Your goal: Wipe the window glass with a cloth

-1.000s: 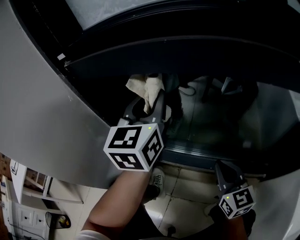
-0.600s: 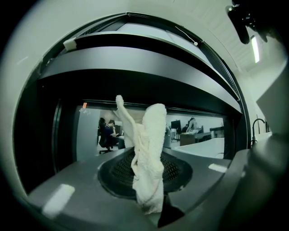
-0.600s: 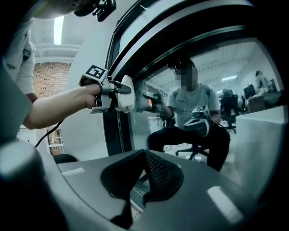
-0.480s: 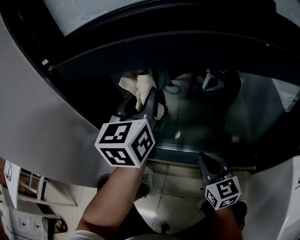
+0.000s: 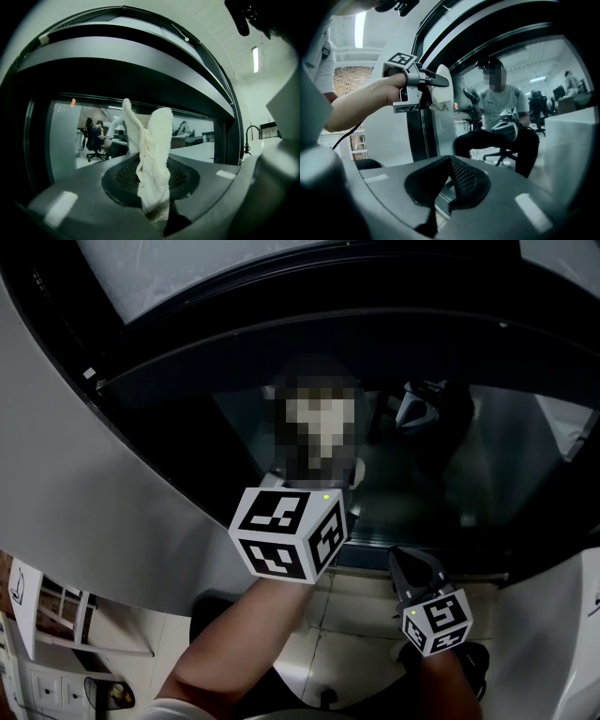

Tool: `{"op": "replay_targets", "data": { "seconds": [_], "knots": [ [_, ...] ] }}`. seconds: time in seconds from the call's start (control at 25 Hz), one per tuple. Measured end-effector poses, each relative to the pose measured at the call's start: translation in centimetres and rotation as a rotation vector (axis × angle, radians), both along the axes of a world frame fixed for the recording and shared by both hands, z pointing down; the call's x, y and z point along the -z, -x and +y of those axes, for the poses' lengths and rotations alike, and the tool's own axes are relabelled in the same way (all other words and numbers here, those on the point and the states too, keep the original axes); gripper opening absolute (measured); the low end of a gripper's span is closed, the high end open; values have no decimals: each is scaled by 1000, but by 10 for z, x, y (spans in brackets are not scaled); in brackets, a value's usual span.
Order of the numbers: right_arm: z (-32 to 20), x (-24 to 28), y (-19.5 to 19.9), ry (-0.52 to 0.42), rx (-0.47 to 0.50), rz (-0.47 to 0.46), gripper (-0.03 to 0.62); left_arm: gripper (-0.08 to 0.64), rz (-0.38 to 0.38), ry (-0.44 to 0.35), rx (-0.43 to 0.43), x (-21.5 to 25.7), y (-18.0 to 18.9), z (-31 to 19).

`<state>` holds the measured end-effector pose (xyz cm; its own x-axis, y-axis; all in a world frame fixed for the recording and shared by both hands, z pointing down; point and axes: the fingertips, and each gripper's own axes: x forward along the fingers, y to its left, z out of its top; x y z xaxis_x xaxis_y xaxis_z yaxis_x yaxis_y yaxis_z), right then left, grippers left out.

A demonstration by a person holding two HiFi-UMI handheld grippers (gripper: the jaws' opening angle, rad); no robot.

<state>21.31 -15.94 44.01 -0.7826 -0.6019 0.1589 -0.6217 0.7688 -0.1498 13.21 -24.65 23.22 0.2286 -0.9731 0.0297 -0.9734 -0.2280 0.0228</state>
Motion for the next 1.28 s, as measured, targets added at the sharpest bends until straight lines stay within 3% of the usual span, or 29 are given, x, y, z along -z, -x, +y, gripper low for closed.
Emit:
{"op": "replay_targets", "data": {
  "seconds": [0.32, 0.68, 0.92, 1.28],
  "knots": [
    [-4, -2, -2, 17, 1, -9, 2, 109, 3, 9, -55, -6, -28, -5],
    [2, -11, -3, 39, -10, 4, 2, 109, 12, 2, -84, -7, -29, 7],
    [19, 27, 23, 12, 45, -3, 2, 109, -18, -39, -22, -7, 12, 26],
    [17, 56, 114, 23, 155, -18, 2, 109, 26, 19, 189, -48, 139, 35]
  ]
}}
